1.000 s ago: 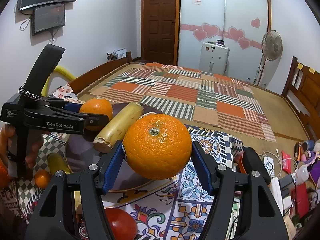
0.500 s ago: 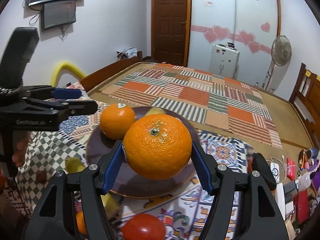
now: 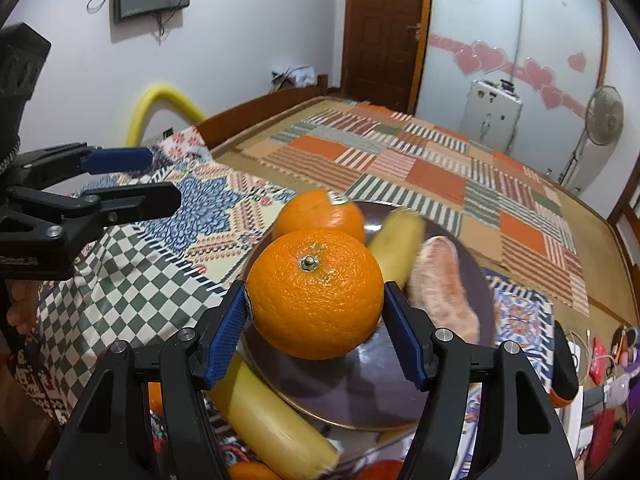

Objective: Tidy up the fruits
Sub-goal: 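Lower both oranges onto the plate and open left and right tools, then withdraw both tools from the plate toward the remaining fruit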

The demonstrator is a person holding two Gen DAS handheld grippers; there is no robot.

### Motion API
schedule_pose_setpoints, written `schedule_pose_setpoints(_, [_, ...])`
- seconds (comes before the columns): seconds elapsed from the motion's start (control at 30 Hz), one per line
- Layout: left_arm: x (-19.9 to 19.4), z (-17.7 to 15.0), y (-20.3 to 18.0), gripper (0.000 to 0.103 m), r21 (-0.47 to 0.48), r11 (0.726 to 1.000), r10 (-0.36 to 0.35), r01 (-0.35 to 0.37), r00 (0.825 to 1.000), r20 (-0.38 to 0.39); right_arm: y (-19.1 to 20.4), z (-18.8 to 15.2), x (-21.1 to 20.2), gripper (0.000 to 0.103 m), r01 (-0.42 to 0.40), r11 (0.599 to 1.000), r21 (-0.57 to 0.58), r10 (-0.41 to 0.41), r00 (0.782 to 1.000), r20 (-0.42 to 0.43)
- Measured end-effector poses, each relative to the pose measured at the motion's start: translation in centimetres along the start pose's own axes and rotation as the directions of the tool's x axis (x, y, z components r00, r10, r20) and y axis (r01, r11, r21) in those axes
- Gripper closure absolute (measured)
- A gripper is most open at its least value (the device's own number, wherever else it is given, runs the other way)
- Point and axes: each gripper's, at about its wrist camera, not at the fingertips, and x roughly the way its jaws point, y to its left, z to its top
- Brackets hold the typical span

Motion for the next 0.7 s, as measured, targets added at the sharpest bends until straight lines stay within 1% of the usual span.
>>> schedule_pose_setpoints(0.13, [-0.1,-0.5,0.3,0.029,-0.009,1.000,-0.008,0.008,1.000,0.006,0.6,0.3,0.6,0.039,0.020,0.999,-0.026,-0.020,1.000,-0.014])
schedule_pose_setpoints(0.2, [-0.1,-0.5,0.6,0.029,-0.014,1.000,-0.011,0.011,1.000,0.007,0.6,0.4,0.8,0.039,0.009,1.000,-0.020,-0.009,1.000,-0.023])
schedule_pose_setpoints(0.4, [0.0,-0.6,0.6,0.029,-0.017,1.000,-0.009,0.009,1.000,0.006,1.3,0.1,1.2,0.039,0.008,0.999,-0.047,-0.010,0.999,-0.037])
schedule_pose_setpoints(0.57, [0.4,-1.0,0.3,0.029,-0.010,1.000,-0.005,0.005,1.000,-0.007,1.9,-0.2,1.3,0.038,0.033,0.996,-0.079,-0.036,0.999,-0.041])
schedule_pose_setpoints(0.7, [0.4,-0.9,-0.1,0.029,-0.004,1.000,-0.002,0.002,1.000,-0.013,1.9,-0.2,1.0,0.038,0.023,0.997,-0.067,-0.026,0.999,-0.037])
